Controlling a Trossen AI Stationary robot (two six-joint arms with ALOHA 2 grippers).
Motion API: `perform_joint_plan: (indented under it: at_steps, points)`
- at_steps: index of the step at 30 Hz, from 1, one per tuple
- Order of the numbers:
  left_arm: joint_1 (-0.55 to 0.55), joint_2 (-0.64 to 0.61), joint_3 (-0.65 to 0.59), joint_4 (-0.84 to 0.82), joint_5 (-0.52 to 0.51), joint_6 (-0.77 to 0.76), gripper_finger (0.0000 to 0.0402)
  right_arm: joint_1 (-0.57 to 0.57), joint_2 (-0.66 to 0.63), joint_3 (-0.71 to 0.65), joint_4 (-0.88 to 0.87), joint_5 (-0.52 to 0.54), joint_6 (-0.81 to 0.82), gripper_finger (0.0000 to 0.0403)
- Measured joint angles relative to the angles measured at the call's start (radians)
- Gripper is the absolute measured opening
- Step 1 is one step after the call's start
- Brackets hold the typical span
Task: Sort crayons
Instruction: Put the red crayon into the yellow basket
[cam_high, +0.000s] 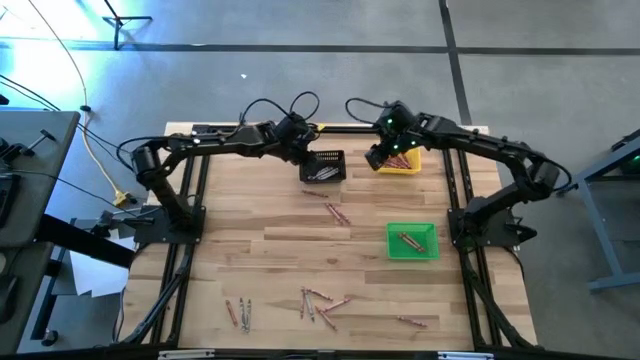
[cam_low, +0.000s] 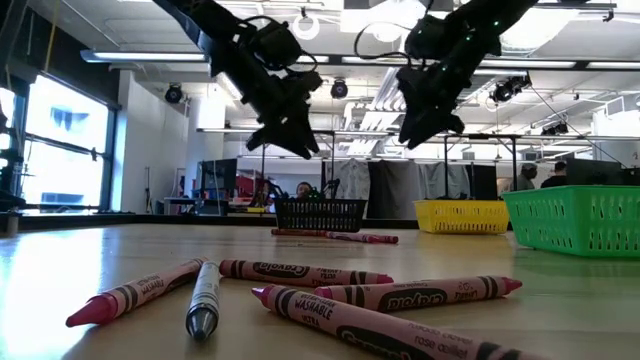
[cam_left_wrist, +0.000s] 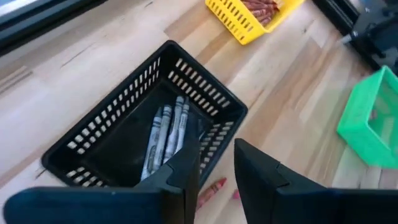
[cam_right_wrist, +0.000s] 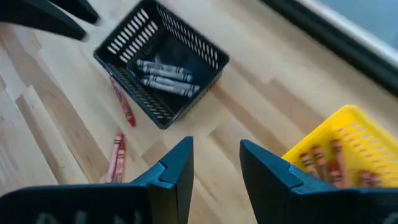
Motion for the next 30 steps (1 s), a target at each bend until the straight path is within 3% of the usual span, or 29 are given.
perform_joint_plan:
  at_steps: [7, 14, 21, 30]
  points:
    - [0.01, -0.147, 0.0, -0.277, -0.025, 0.111, 0.008, 0.119, 0.054, 0.0, 0.004, 0.119, 0.183, 0.0117]
    - [0.011, -0.309, 0.0, -0.561, -0.206, 0.21, 0.008, 0.272, 0.06, 0.0, 0.007, 0.133, 0.417, 0.0117]
    - [0.011, -0.405, 0.0, -0.628, -0.33, 0.237, 0.008, 0.42, 0.142, 0.016, 0.093, 0.169, 0.565, 0.0117]
    - [0.011, -0.479, 0.0, -0.663, -0.345, 0.279, 0.008, 0.474, 0.364, 0.229, -0.07, 0.157, 0.483, 0.0117]
